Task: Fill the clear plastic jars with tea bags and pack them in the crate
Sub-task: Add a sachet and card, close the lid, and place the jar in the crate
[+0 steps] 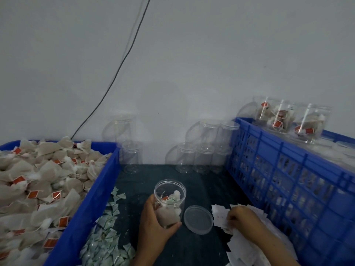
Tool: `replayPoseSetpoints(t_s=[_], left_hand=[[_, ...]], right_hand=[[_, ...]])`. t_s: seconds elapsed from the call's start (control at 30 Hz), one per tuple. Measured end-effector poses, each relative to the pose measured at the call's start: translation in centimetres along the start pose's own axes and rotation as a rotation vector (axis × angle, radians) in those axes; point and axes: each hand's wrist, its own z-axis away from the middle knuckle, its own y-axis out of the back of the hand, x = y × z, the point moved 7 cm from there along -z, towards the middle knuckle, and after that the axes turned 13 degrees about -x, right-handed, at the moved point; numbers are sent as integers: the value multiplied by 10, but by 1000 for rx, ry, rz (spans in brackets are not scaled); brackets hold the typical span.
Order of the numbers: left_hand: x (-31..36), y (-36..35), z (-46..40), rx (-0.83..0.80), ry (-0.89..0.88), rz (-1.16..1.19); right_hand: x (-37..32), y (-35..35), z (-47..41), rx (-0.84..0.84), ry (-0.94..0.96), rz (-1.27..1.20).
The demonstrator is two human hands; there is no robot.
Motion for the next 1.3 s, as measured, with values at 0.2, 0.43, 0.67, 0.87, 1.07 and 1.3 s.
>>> replayPoseSetpoints(t_s=[0.2,0.43,0.67,0.87,1.07,1.3], left_hand=[[1,-1,-1,-13,-12,-12],[6,0,0,-24,-56,-69],[5,-1,-2,-43,-42,-102],[9,-1,2,-41,-22,-123],[8,4,3,21,-26,-101],[5,4,1,11,-43,-37]], right_hand=[[-21,52,16,452,8,-19],[-143,84,61,976,596,-66],[-181,59,9,220,517,116],[-176,53,3,-35,553,133],[-97,59,8,471,466,-852],[-70,-44,-16,-91,190,-324]])
